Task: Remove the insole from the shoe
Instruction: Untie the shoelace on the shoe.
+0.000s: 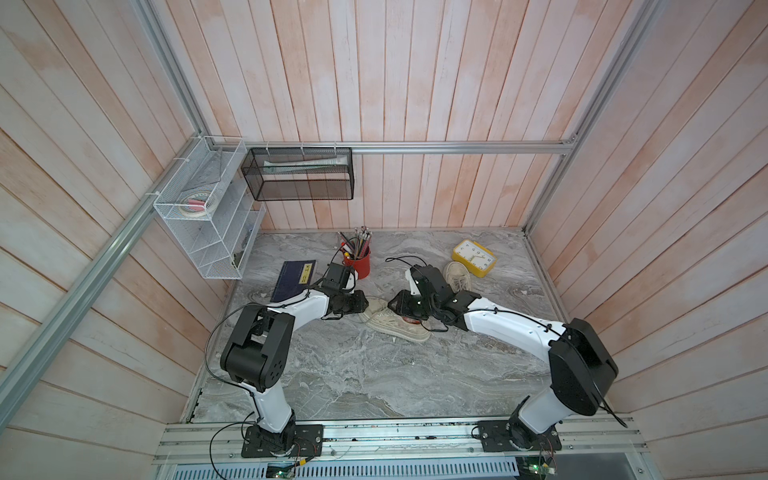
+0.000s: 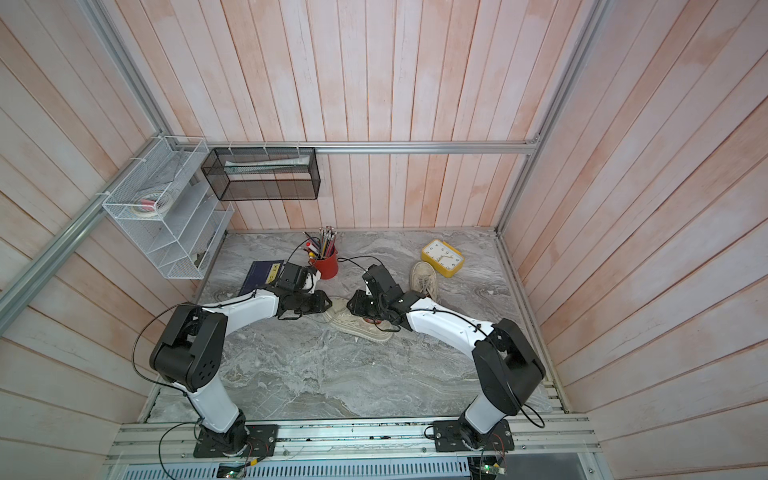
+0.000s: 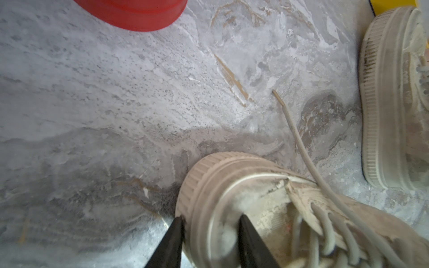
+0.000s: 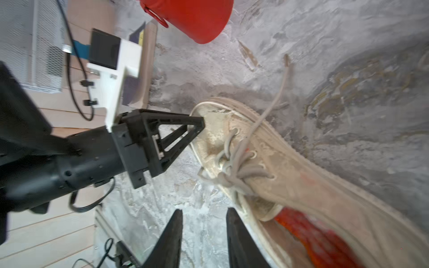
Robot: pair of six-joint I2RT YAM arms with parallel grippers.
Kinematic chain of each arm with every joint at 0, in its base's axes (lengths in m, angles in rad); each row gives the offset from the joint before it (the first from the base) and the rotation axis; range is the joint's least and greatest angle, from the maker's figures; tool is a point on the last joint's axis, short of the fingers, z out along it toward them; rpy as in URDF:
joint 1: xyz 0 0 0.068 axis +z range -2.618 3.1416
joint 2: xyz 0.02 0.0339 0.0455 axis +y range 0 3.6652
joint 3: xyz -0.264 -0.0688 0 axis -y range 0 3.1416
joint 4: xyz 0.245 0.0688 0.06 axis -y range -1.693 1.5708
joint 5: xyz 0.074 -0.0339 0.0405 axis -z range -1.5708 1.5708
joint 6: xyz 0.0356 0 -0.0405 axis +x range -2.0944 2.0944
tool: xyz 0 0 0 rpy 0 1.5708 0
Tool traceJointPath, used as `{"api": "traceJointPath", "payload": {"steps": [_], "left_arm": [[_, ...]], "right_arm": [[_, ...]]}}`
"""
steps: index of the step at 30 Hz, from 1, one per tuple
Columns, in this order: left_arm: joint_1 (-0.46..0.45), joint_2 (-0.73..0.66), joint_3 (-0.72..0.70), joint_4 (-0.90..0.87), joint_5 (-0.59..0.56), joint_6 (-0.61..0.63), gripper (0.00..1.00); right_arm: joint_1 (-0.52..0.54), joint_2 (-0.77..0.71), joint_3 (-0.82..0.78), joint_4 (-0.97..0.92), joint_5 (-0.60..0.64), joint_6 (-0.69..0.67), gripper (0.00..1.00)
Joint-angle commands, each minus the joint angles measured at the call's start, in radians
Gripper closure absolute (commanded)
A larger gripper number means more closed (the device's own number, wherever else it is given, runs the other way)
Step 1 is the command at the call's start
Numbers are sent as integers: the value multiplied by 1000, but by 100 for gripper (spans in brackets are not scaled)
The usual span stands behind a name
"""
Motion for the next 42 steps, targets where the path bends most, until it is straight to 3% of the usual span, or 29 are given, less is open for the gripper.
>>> {"api": "traceJointPath", "payload": {"steps": [1, 5, 7, 11, 29, 33, 42], "left_arm": [[-5, -5, -25, -49, -6, 5, 60], [2, -1, -17, -50, -7, 12, 60], [4, -1, -15, -47, -6, 14, 60], [3, -1, -14, -47, -3, 12, 60], [7, -1, -11, -52, -1, 15, 62], [8, -1, -12, -54, -2, 19, 61], [10, -1, -14, -57, -5, 22, 62]], "right_arm": [[-2, -5, 105, -157, 115, -389, 68], [-8, -31, 83, -113, 137, -673, 70], [-17, -27, 69, -110, 81, -782, 71], [-24, 28, 111, -182, 34, -859, 69], [-26, 111, 93, -139, 30, -836, 69], [-26, 111, 89, -143, -5, -838, 65], [-26, 136, 89, -107, 120, -812, 72]]}}
